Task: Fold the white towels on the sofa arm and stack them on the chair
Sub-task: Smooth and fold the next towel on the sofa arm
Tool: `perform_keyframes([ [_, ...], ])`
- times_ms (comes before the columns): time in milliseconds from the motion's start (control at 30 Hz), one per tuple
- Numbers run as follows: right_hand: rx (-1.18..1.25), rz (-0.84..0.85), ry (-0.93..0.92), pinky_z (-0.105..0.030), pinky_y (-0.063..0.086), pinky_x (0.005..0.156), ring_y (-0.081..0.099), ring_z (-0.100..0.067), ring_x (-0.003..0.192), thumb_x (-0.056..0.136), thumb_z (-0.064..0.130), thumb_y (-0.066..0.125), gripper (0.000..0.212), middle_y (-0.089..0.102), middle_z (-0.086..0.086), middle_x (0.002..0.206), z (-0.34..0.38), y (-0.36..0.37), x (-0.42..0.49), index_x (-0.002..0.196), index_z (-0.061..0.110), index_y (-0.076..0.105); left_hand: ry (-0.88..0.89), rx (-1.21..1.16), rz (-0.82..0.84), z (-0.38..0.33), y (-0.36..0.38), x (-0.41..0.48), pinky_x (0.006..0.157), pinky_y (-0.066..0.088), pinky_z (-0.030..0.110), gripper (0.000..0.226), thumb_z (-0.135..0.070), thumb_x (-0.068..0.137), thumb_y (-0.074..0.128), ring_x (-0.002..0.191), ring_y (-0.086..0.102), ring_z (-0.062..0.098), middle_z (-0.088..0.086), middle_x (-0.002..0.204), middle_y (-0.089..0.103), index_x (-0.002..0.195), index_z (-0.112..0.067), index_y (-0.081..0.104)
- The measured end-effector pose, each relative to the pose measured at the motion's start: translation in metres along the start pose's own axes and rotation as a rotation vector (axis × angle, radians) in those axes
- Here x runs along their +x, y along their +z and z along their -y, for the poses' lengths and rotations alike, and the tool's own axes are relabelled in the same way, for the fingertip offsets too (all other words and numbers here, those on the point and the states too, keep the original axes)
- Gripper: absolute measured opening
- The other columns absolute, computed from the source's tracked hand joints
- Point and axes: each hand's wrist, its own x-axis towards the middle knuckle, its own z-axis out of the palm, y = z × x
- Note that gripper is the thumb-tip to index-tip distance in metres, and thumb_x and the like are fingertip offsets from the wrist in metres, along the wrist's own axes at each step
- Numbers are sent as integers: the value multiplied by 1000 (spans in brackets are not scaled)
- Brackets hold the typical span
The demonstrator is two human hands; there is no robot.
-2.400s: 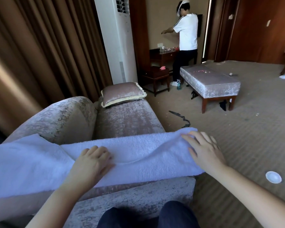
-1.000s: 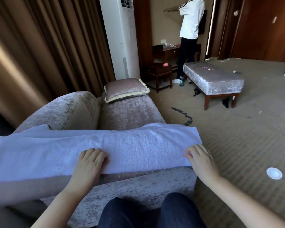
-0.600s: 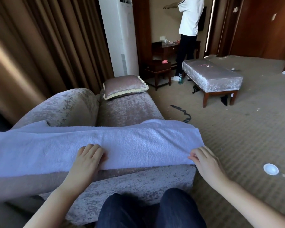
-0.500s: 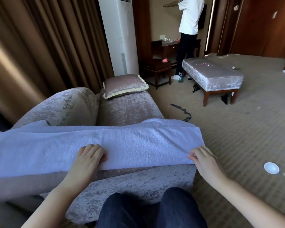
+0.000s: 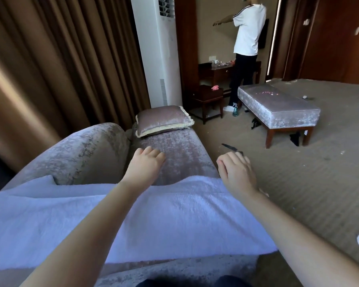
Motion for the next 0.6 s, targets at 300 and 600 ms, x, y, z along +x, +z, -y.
perform_keyframes([
  [300, 64, -20, 31, -37, 43, 62, 49, -22, 67, 96, 17, 36, 34, 53, 0, 69, -13, 18, -4, 72, 9, 58, 130, -10, 602, -24, 88, 46, 96, 37, 34, 28, -16, 100, 38, 125, 49, 21, -1, 130, 56, 122, -21, 55],
  [600, 71, 42, 8, -34, 42, 64, 49, -20, 67, 95, 17, 36, 32, 53, 1, 69, -14, 19, -8, 72, 10, 58, -149, -633, 786, -24, 79, 39, 76, 40, 28, 33, -41, 99, 47, 92, 58, 17, -5, 89, 62, 80, -18, 62],
])
